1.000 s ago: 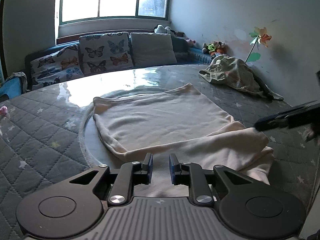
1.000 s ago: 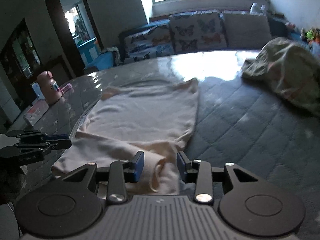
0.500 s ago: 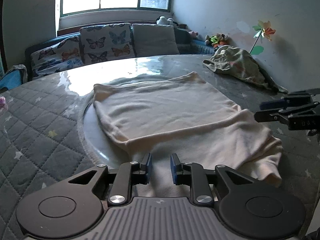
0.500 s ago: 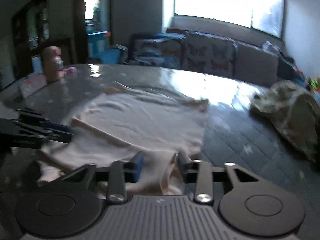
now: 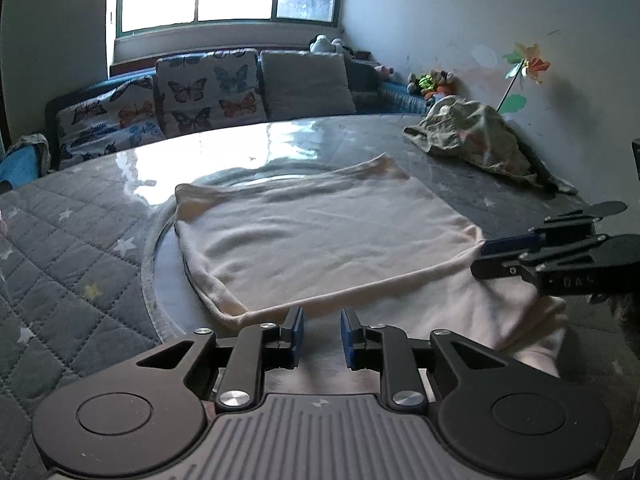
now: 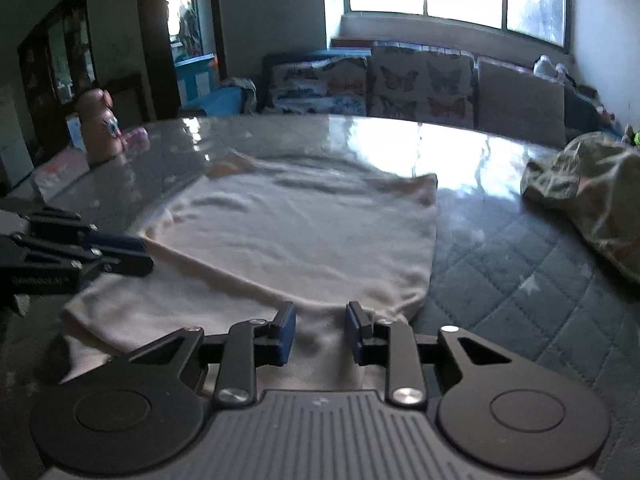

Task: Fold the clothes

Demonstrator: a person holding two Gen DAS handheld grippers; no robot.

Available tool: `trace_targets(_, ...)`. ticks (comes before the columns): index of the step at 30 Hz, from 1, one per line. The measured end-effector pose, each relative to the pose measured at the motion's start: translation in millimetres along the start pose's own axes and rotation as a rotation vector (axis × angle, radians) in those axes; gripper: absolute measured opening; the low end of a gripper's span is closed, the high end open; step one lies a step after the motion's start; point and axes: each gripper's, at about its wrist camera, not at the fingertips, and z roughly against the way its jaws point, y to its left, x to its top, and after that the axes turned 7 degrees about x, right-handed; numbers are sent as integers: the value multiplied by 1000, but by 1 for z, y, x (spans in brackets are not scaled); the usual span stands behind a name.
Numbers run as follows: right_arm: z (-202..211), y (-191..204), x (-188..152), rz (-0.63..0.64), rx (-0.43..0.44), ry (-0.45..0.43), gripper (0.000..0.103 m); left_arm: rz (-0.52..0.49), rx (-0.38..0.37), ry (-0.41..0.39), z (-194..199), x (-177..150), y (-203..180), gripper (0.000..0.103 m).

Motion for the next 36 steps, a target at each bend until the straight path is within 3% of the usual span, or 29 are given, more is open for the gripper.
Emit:
trace_targets(10,22,24,-11,141,47,41,25,-30,-35,-10,23,-9,-7,25)
trace_targets(14,26,26,-17,123,24,62,25,-60,-61,-8,35,-19,-17,25)
trace_targets(17,34,31,-16,132,33,47,25,-87,-75,-10,44,-25,-24,34)
trace_targets(21,29,31,-22,135,31,79,26,-132,-71,4,46,-34,-31,34)
trace_targets(25,38,29,-22,119,27,44,29,-153,-72,7,58,-42,-29,34)
trace_targets(30,34,25,-22,134,24,77,32,-240,-81,2,81,-52,-31,45)
trace_targets(36,42,24,-17,146,35,77,36,-349,-89,-25,85,-64,-50,46)
